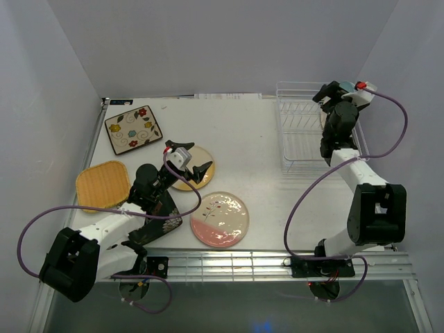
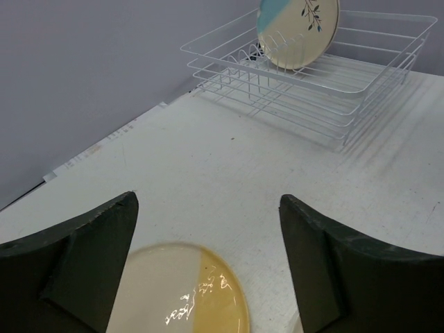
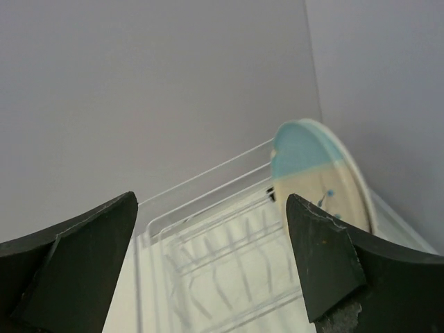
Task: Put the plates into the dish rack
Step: Pick up the plate at the center of the board.
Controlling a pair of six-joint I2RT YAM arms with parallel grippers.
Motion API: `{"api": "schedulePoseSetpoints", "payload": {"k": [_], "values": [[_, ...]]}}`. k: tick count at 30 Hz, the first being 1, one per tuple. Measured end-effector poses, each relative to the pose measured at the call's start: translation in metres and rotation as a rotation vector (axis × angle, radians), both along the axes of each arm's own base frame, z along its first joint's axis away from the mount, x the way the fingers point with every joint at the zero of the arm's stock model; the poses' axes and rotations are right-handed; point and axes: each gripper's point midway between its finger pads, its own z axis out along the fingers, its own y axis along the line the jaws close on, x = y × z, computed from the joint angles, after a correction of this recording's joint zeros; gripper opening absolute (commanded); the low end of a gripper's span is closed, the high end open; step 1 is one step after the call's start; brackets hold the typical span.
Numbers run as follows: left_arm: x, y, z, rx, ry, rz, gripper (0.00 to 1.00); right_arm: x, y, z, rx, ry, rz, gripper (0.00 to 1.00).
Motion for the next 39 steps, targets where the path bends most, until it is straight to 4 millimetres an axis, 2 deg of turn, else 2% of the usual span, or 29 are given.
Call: {"api": "schedulePoseSetpoints", "payload": {"k": [3,5,7,11,15,20,25,27,31,37,39], "values": [[0.001,0.001,0.000,-0.014,0.015,0.010,0.98,-0.018,0.036,-0.010,0.070,0.013,0.053,0.95],[0.001,0.001,0.000,-0.021,0.023,0.014,0.98,-0.033,0.059,-0.016,0.111,0.026,0.101,0.91],[0.002,0.002,-0.001,-0.026,0.030,0.018,0.98,-0.048,0.073,-0.019,0.155,0.034,0.136,0.90],[0.002,0.002,-0.005,-0.026,0.053,0.019,0.98,-0.067,0.084,-0.018,0.225,0.050,0.187,0.90],[0.003,0.001,-0.011,-0.025,0.081,0.022,0.98,-0.077,0.096,-0.025,0.257,0.094,0.246,0.90],[0.003,0.001,-0.013,-0.027,0.097,0.024,0.98,-0.091,0.128,-0.064,0.289,0.242,0.314,0.90],[0.003,0.001,-0.014,-0.030,0.103,0.023,0.98,-0.114,0.156,-0.108,0.319,0.445,0.303,0.90],[0.003,0.001,-0.014,-0.031,0.106,0.022,0.98,-0.124,0.166,-0.119,0.295,0.506,0.296,0.90],[0.004,0.001,-0.017,-0.025,0.115,0.023,0.98,-0.136,0.178,-0.124,0.269,0.552,0.320,0.90],[0.003,-0.003,-0.023,0.001,0.118,0.003,0.98,-0.145,0.183,-0.113,0.267,0.514,0.392,0.90],[0.003,-0.006,-0.027,0.023,0.124,-0.016,0.98,-0.154,0.188,-0.120,0.268,0.492,0.430,0.90]]}}
